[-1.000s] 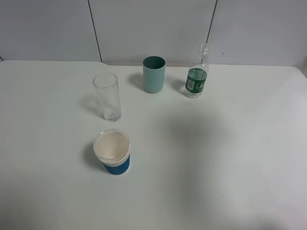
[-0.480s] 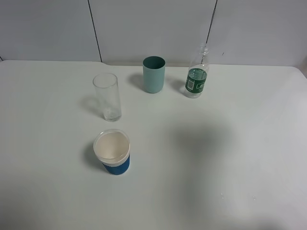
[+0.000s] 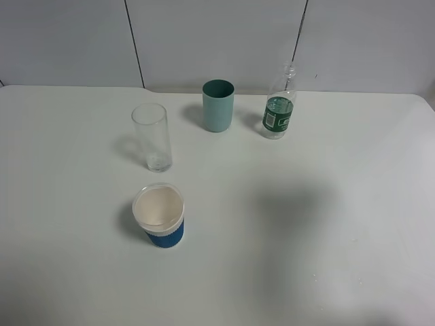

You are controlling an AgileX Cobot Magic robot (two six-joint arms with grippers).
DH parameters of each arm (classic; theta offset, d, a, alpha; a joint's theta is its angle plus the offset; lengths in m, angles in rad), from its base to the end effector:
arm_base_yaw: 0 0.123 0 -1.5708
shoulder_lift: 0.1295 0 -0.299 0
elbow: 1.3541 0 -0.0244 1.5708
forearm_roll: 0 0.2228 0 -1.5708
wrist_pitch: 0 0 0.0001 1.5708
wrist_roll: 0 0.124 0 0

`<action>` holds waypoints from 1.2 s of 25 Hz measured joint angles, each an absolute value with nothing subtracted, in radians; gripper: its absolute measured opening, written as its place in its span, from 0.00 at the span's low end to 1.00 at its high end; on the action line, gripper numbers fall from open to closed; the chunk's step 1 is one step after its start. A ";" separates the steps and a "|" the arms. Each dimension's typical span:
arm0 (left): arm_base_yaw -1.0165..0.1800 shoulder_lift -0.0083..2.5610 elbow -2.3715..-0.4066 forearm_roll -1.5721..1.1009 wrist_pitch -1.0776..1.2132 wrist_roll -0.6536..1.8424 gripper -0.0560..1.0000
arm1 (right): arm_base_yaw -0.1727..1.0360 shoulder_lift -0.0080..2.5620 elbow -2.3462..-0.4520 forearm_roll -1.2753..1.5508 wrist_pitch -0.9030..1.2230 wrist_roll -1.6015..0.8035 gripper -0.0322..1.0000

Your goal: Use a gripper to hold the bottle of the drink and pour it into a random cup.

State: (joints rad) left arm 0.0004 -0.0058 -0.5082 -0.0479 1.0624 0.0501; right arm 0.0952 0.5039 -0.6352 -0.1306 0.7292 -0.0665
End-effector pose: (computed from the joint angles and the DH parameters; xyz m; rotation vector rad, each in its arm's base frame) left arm -0.0159 -0.0052 0.2509 0.0531 2.0305 -0.0254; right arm 0.0799 -0.0032 0.3121 -0.2159 2.0666 -0.1324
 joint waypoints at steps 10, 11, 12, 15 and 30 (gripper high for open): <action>0.000 -0.006 -0.508 -0.048 1.062 0.050 0.99 | 0.095 0.311 -0.631 -0.144 0.788 -0.066 0.92; 0.000 -0.006 -0.508 -0.048 1.062 0.050 0.99 | 0.095 0.292 -0.624 -0.144 0.795 -0.065 0.92; 0.000 -0.006 -0.508 -0.048 1.062 0.050 0.99 | 0.095 0.273 -0.611 -0.139 0.806 -0.065 0.92; 0.000 -0.006 -0.508 -0.048 1.062 0.050 0.99 | 0.095 0.229 -0.565 -0.113 0.841 -0.063 0.92; 0.000 -0.006 -0.508 -0.048 1.062 0.050 0.99 | 0.095 0.070 -0.496 -0.057 1.074 -0.061 0.92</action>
State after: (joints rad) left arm 0.0004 -0.0058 -0.5082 -0.0479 1.0624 0.0501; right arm 0.0952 0.0700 -0.4963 -0.0570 1.0737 -0.0606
